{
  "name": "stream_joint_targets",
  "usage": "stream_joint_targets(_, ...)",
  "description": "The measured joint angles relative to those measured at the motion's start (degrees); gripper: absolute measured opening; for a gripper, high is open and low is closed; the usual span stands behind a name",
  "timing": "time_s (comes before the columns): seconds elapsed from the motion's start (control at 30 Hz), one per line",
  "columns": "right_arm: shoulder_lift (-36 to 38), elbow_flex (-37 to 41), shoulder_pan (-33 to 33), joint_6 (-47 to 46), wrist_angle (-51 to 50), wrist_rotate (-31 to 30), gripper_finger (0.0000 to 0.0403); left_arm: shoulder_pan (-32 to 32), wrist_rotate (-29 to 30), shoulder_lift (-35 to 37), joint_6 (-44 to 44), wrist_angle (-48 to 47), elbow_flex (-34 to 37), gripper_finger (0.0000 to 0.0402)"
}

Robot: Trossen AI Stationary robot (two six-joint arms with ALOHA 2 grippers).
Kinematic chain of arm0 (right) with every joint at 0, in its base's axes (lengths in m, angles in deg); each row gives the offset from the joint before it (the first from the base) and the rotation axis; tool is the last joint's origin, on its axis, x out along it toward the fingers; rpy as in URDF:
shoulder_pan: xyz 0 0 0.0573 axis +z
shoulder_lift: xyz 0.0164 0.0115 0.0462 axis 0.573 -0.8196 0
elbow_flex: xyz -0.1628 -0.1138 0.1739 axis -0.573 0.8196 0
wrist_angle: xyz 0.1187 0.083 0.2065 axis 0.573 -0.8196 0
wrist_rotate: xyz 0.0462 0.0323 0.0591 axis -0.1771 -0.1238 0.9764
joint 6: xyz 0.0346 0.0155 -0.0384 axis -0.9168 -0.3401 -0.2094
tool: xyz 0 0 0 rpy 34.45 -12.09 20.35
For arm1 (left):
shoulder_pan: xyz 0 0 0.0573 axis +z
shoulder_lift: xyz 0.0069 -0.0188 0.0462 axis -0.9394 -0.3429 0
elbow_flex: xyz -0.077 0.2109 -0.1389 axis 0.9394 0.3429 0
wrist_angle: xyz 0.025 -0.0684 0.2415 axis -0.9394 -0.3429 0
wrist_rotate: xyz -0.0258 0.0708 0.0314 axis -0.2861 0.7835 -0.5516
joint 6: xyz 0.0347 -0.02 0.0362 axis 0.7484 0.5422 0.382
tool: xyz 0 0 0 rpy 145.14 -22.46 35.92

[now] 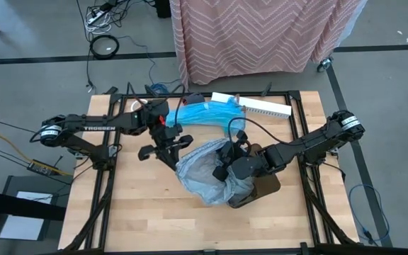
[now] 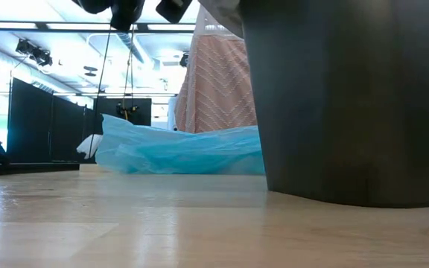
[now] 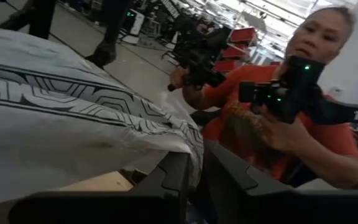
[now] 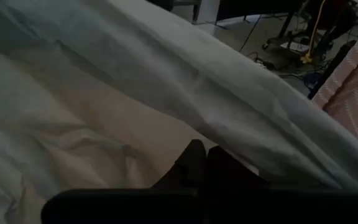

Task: Place trash/remove bag and relplace
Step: Remove the blue trash bag from the black trash bin using the drawstring

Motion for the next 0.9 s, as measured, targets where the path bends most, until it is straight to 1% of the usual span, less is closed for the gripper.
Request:
stream_joint_targets(0.1, 0.0, 0.0, 0.0, -0.6, -0.7, 0.0, 0.0, 1.0, -2.6, 0.0, -0.1, 0.2, 0.0, 0.0062)
stream_joint_targets(0.23, 0.0, 0.0, 0.0, -2.9, -2.2, 0.0, 0.0, 2.1, -2.9, 0.0, -1.4, 3.2, 0.0, 0.0063)
stream_joint_targets(0.37, 0.0, 0.1, 0.0, -3.3, -2.2, 0.1, 0.0, 2.9, -1.3, 0.0, -3.1, 6.1, 0.0, 0.0063)
stream_joint_targets(0.53, -0.1, 0.1, 0.0, -3.5, -2.2, 0.6, 0.0, 4.8, -0.4, 0.0, -5.1, 6.6, 0.0, 0.0063)
stream_joint_targets(0.67, -0.1, 0.1, 0.0, -3.8, -2.3, 1.2, 0.0, 5.9, 1.7, 0.0, -5.9, 6.7, 0.0, 0.0062)
stream_joint_targets(0.9, -0.1, 0.1, 0.0, -4.4, -2.8, 1.3, 0.0, 8.5, 2.5, 0.0, -10.2, 10.3, 0.0, 0.006)
